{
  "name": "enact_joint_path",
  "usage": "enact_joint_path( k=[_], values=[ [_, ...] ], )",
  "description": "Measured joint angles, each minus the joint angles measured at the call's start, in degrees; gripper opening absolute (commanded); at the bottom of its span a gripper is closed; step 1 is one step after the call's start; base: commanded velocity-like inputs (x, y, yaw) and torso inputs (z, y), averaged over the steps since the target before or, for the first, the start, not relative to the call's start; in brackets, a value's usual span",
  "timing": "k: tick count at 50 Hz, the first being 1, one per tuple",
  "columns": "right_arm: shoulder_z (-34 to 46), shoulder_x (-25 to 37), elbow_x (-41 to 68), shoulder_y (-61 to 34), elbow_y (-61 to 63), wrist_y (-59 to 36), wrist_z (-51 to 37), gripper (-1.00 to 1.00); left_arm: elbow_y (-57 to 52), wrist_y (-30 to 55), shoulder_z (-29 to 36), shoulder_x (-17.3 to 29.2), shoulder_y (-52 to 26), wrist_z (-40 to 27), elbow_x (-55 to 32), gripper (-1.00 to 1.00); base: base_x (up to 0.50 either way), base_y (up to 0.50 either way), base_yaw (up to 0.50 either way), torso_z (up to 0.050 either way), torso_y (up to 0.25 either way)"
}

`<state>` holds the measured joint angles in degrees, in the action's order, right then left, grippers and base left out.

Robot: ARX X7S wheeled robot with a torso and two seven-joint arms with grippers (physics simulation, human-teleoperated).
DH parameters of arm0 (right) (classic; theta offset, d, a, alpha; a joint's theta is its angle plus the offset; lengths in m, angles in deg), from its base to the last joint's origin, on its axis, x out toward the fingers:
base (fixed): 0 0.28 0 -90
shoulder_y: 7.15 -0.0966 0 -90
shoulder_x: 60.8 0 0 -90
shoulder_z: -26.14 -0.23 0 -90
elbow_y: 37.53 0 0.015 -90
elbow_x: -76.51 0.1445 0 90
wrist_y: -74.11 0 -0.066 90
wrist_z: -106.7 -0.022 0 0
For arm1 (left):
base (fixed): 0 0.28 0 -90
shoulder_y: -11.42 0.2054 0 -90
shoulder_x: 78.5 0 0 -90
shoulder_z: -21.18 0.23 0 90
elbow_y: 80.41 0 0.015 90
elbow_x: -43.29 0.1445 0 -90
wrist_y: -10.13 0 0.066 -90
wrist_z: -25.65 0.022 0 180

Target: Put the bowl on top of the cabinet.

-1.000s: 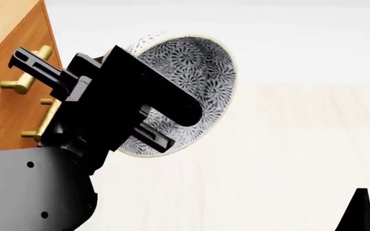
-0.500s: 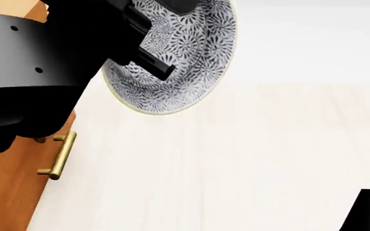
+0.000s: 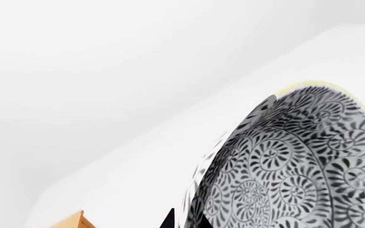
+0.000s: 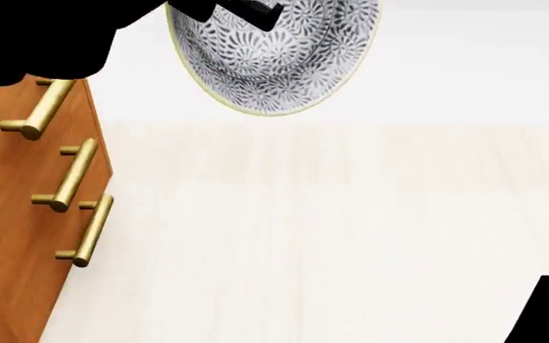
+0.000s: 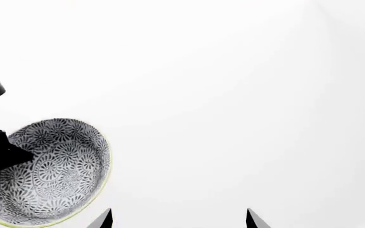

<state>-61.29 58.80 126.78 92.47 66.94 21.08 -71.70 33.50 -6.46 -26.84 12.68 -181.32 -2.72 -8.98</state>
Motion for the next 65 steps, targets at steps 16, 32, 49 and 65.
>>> enact_joint_path(
  k=[16, 32, 49, 65],
  values=[
    [0.2, -0.2, 1.5, -3.0, -3.6, -1.7, 0.0, 1.00, 23.9, -22.1, 30.6, -1.0, -15.4, 4.9, -32.2, -1.00, 0.00, 0.00, 0.00, 0.001, 0.000],
    [0.0, -0.3, 1.9, -4.2, -5.2, -2.6, -0.4, 1.00, 36.1, -32.0, 45.9, -1.2, -22.3, 6.5, -51.2, -1.00, 0.00, 0.00, 0.00, 0.000, 0.001],
    [0.0, -0.5, 1.9, -5.2, -6.2, -3.4, -0.7, 1.00, 46.3, -36.9, 51.8, -1.2, -23.0, -2.1, -64.8, -1.00, 0.00, 0.00, 0.00, 0.000, 0.001],
    [0.3, -0.7, 1.9, -5.7, -6.7, -3.9, -0.6, 1.00, 49.8, -41.8, 77.7, -0.4, -25.0, -12.3, -97.6, -1.00, 0.00, 0.00, 0.00, 0.000, 0.000]
  ],
)
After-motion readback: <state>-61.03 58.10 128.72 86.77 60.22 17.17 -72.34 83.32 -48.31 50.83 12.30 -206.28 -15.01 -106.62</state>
